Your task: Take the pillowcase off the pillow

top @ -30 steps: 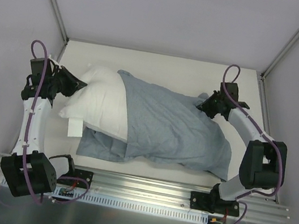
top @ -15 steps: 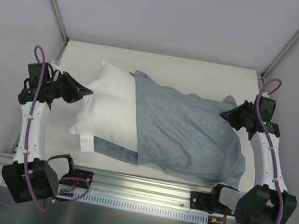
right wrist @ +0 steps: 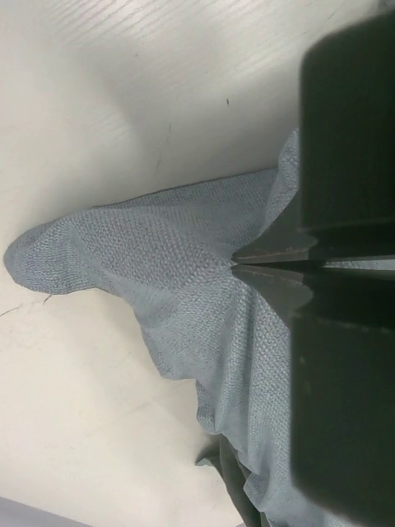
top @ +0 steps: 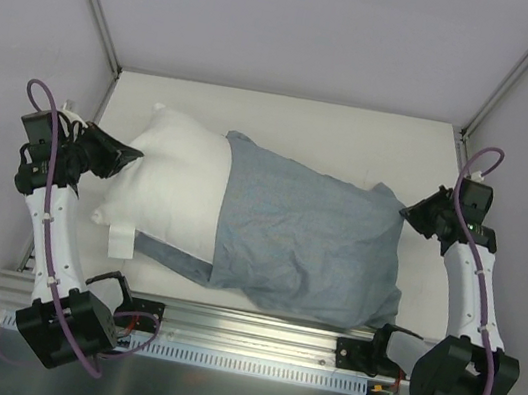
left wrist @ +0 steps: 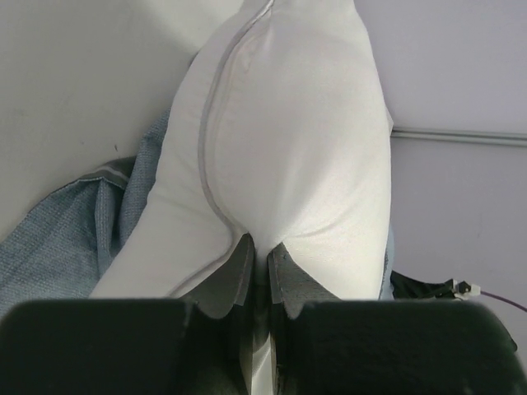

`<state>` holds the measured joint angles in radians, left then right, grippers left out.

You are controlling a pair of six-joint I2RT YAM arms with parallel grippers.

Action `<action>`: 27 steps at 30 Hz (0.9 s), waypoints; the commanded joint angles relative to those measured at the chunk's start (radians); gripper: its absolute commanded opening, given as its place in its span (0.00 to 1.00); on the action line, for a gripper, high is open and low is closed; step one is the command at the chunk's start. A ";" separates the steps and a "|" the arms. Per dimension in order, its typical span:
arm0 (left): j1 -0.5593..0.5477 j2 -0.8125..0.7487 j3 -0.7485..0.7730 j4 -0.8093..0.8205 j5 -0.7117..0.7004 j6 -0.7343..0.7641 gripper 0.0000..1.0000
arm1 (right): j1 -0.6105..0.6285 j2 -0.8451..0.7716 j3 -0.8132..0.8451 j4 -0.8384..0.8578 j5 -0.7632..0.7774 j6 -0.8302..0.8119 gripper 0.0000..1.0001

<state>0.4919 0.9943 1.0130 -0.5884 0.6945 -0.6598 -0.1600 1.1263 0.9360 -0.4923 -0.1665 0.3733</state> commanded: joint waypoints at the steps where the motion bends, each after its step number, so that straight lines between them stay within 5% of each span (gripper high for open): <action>1: 0.007 -0.031 0.027 0.048 -0.010 0.017 0.00 | -0.010 -0.040 0.010 0.054 0.008 0.004 0.01; 5: 0.014 -0.034 0.026 0.039 -0.021 0.022 0.00 | -0.067 -0.097 0.004 0.032 0.104 0.021 0.01; 13: 0.112 0.001 0.068 0.027 0.039 -0.009 0.00 | -0.542 -0.245 0.052 -0.049 -0.182 0.079 0.01; 16: 0.131 0.010 0.125 0.027 0.042 -0.040 0.00 | -0.614 -0.281 0.098 -0.103 -0.200 0.067 0.01; 24: 0.131 -0.017 0.219 0.032 0.043 -0.032 0.00 | -0.609 -0.246 0.145 -0.066 -0.260 0.147 0.01; 27: 0.129 -0.046 0.237 0.032 0.020 -0.035 0.00 | -0.535 -0.226 0.285 -0.097 -0.183 0.135 0.01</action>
<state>0.5846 0.9943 1.1763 -0.6777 0.7830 -0.6914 -0.7288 0.8913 1.0515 -0.7155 -0.4557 0.4858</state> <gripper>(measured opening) 0.049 0.012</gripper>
